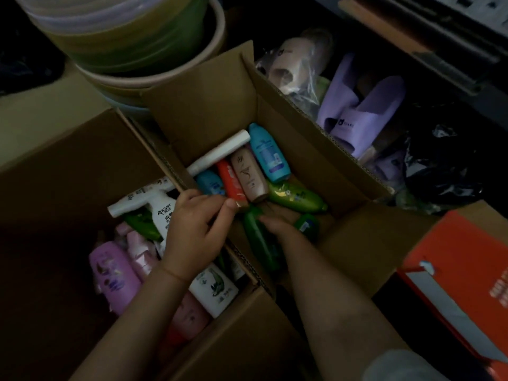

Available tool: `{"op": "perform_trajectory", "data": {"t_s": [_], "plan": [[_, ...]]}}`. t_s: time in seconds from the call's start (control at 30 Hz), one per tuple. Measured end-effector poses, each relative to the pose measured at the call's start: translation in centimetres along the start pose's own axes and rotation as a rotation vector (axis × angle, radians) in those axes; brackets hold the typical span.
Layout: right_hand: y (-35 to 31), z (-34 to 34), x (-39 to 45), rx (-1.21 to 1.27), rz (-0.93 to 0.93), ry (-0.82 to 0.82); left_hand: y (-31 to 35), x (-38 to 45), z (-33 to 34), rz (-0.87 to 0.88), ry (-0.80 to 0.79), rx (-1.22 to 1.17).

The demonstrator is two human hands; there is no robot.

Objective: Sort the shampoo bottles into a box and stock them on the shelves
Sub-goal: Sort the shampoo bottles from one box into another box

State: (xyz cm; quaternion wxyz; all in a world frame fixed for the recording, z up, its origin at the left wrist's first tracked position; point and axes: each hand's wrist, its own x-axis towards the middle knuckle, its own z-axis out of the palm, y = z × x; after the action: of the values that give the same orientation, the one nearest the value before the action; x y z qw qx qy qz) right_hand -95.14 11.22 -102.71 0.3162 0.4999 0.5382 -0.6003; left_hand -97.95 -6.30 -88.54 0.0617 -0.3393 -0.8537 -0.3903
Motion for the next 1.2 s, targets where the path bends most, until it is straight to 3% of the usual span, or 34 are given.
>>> {"op": "perform_trajectory", "data": {"t_s": [0.13, 0.23, 0.4, 0.6, 0.7, 0.8, 0.97, 1.07, 1.2], "plan": [[-0.1, 0.3, 0.8, -0.209, 0.028, -0.019, -0.3, 0.0, -0.1, -0.044, -0.01, -0.08], [-0.1, 0.3, 0.4, -0.234, 0.051, -0.077, 0.1, 0.5, 0.1, -0.034, 0.004, -0.062], [-1.2, -0.1, -0.5, -0.264, -0.134, -0.216, 0.7, 0.4, 0.0, -0.093, 0.018, -0.088], [-8.2, -1.4, -6.4, 0.203, -0.484, -0.348, 2.1, 1.6, 0.4, -0.381, 0.042, -0.173], [-11.5, -1.9, -9.8, 0.25, -0.663, -0.306, 3.7, 4.5, 0.2, -0.54, -0.104, -0.097], [-12.2, -2.4, -10.6, 0.319, -0.729, -0.352, 3.5, 8.2, 1.0, -0.666, -0.199, -0.131], [-9.7, -4.1, -5.4, 0.506, -0.579, 0.048, 3.2, 11.1, 3.7, -0.593, -0.369, -0.128], [-6.2, -5.6, -1.9, 0.437, -0.518, 0.205, 3.5, 11.0, 4.5, -0.529, -0.37, -0.091], [-4.7, -7.2, 0.5, 0.243, -0.504, 0.373, 3.8, 8.2, 3.4, -0.464, -0.296, 0.264]]}}
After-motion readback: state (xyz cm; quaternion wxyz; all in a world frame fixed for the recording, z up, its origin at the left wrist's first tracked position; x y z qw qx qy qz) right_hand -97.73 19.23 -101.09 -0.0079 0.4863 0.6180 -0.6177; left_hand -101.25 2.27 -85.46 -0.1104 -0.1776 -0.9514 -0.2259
